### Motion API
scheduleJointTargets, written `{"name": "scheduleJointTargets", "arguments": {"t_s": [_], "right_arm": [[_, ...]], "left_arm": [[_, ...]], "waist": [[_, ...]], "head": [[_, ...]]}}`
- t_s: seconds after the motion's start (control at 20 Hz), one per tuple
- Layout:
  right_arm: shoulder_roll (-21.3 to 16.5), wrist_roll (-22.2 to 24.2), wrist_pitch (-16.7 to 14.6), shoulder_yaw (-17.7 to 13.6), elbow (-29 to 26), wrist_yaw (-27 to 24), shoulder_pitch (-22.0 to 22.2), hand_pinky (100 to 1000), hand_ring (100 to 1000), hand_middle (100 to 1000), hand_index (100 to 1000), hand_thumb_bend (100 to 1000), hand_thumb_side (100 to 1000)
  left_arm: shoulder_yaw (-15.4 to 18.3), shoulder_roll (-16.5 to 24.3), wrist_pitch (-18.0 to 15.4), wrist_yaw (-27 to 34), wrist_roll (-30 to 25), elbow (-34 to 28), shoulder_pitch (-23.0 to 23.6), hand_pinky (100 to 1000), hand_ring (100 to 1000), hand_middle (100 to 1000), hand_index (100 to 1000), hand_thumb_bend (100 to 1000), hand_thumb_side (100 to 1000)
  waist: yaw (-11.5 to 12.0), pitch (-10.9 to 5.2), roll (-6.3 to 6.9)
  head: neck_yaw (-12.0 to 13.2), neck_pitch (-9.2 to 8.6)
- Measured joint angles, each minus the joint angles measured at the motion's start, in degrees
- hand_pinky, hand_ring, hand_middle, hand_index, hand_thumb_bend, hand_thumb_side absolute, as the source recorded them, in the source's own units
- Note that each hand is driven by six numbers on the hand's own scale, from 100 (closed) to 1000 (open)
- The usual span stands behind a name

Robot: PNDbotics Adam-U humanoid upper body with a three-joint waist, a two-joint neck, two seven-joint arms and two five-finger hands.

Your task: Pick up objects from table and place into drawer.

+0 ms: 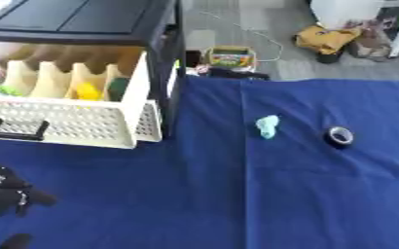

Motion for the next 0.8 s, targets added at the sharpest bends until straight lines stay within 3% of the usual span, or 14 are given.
{"name": "scheduleJointTargets", "arguments": {"t_s": [0.2,0.3,0.8], "right_arm": [[0.37,-0.27,-0.24,-0.14,0.00,0.00,0.02,547,692,476,765,100,946],[0.42,-0.31,-0.27,-0.19,0.00,0.00,0.09,547,692,475,765,100,945],[0.92,-0.54,-0.34,-0.32,0.00,0.00,0.43,547,691,472,762,100,945]], "left_arm": [[-0.47,0.00,1.58,-0.12,-1.25,0.00,-0.44,772,541,548,904,100,995],[-0.69,0.00,2.39,-0.12,-1.79,0.00,-1.06,847,606,564,905,100,974],[-0.88,0.00,7.94,-1.92,-2.51,0.00,-4.51,856,629,582,875,100,930]], "waist": [[-0.02,0.17,-0.01],[-0.04,0.19,-0.01],[-0.37,0.36,0.08]], "head": [[1.01,-0.15],[1.16,-0.19],[0.91,-0.83]]}}
